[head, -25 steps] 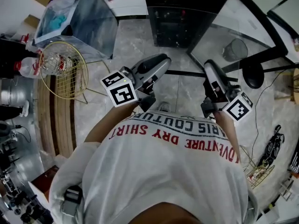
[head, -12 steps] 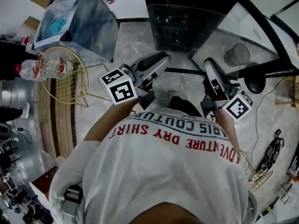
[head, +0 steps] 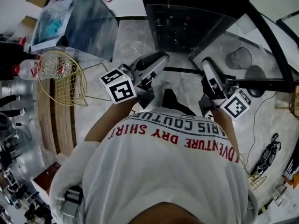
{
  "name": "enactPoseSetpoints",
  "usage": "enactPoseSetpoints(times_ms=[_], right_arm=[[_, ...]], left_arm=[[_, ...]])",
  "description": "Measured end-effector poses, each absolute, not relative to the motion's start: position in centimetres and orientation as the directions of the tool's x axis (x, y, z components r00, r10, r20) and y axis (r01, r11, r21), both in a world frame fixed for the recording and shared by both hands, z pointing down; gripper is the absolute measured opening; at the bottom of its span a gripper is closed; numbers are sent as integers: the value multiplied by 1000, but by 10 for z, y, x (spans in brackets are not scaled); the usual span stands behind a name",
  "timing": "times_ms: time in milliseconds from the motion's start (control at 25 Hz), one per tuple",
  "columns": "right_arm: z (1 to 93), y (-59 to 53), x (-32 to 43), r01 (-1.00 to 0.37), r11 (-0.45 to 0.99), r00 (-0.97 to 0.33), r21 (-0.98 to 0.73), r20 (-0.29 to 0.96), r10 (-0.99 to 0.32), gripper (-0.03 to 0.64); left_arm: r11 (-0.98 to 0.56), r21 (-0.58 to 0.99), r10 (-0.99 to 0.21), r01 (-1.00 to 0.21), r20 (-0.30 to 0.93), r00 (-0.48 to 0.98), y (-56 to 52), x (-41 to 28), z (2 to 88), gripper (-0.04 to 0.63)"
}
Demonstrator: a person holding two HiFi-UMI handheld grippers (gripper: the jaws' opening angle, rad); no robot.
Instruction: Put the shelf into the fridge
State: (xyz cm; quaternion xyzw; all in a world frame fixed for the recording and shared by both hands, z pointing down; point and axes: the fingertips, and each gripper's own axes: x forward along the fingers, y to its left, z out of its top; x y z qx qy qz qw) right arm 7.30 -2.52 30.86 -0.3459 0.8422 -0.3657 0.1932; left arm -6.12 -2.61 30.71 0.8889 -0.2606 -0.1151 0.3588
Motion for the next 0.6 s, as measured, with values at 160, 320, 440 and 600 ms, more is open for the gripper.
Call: enactPoseSetpoints(times_ms=[160, 320, 440, 600], right_arm=[[315, -48, 77, -439, 497, -695, -748, -68, -716, 91], [322, -71, 75, -435, 497, -700, -750, -65, -711, 92], [331, -76, 78, -432, 465, -693, -773, -45, -719, 92], [335, -81, 80, -426, 453, -693, -783, -39, -720, 92]], left_arm=[[-593, 704, -546, -391, 5, 838, -48, -56, 317, 117], [-574, 713, -556, -402, 20, 831, -70, -56, 325, 118], [-570, 710, -559, -414, 34, 829, -75, -55, 329, 120], [-562, 712, -563, -421, 44, 825, -80, -54, 332, 120]])
